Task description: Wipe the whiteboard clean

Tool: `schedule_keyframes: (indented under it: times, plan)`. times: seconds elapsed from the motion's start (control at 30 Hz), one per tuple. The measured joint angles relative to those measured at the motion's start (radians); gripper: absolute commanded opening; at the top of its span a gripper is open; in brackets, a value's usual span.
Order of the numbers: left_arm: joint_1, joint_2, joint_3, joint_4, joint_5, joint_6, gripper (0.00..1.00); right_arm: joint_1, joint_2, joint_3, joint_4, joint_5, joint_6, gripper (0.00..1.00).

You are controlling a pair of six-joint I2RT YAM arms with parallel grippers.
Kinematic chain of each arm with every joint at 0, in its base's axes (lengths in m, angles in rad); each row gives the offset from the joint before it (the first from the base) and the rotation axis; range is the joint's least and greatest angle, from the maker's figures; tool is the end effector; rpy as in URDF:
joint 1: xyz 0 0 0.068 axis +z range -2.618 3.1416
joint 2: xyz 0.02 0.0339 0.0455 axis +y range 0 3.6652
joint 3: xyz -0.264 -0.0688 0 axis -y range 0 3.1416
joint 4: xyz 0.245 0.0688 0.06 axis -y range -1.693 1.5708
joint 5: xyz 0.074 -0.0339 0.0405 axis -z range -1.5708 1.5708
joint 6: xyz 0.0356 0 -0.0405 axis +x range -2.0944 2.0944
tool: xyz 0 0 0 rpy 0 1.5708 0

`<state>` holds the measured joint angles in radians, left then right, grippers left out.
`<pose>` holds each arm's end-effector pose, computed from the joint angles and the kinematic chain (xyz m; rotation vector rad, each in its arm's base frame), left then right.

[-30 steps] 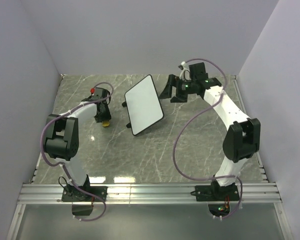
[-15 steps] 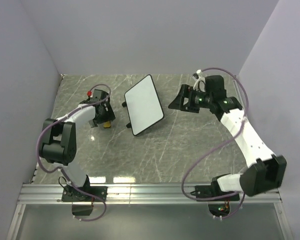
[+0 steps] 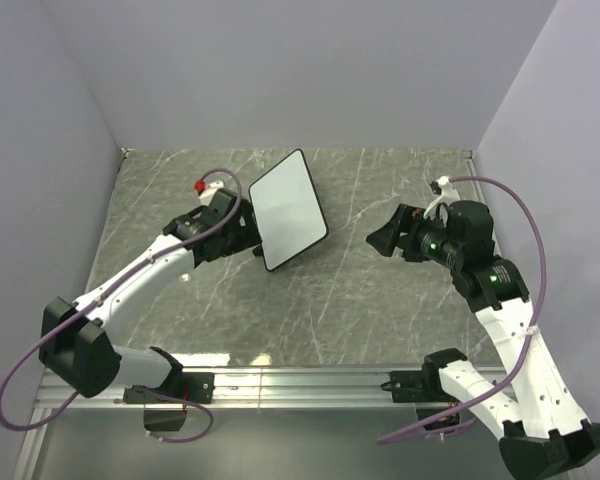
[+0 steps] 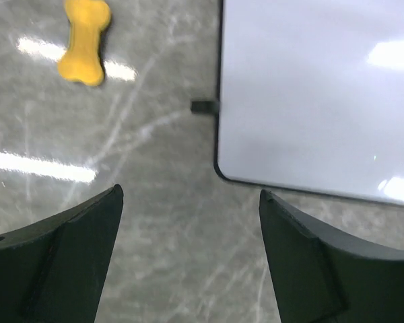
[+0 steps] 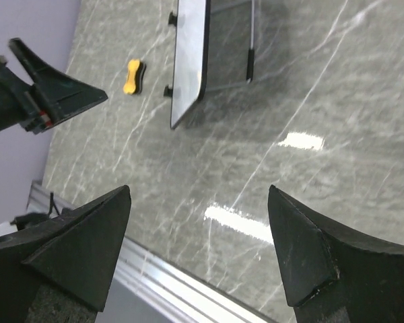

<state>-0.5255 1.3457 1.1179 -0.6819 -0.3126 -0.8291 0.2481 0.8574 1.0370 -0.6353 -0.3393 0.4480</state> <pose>0.2473 -0.1308 0.2888 -0.4972 2.3816 -0.2241 0.1659 0.0543 0.3686 -0.0135 2.0878 0.7758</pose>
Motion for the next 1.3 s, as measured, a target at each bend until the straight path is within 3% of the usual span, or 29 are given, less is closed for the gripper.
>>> schedule_keyframes:
  times: [0.23,0.37,0.53,0.73,0.8,1.1,1.3]
  plan:
    - [-0.229,-0.176,0.001,-0.122,-0.078,-0.138,0.84,0.005,-0.139,-0.114,-0.022,-0.014,0.025,0.91]
    - [-0.276,-0.313,0.001,-0.166,-0.095,-0.190,0.84,0.008,-0.214,-0.139,-0.042,0.045,0.039,0.92]
    - [-0.281,-0.367,0.012,-0.205,-0.113,-0.181,0.88,0.009,-0.342,-0.214,-0.064,0.183,0.062,0.94]
    - [-0.282,-0.245,0.132,-0.195,-0.071,-0.080,0.93,0.009,-0.415,-0.263,-0.051,0.248,0.080,0.95]
    - [-0.281,-0.222,0.166,-0.172,-0.073,-0.045,0.99,0.009,-0.417,-0.283,-0.049,0.245,0.082,0.95]
    - [-0.246,-0.280,0.164,0.038,-0.182,0.121,1.00,0.009,-0.372,-0.290,0.014,0.237,0.052,0.95]
    - [-0.225,-0.216,0.162,0.064,-0.207,0.209,0.99,0.009,-0.255,-0.283,0.063,0.222,0.050,1.00]
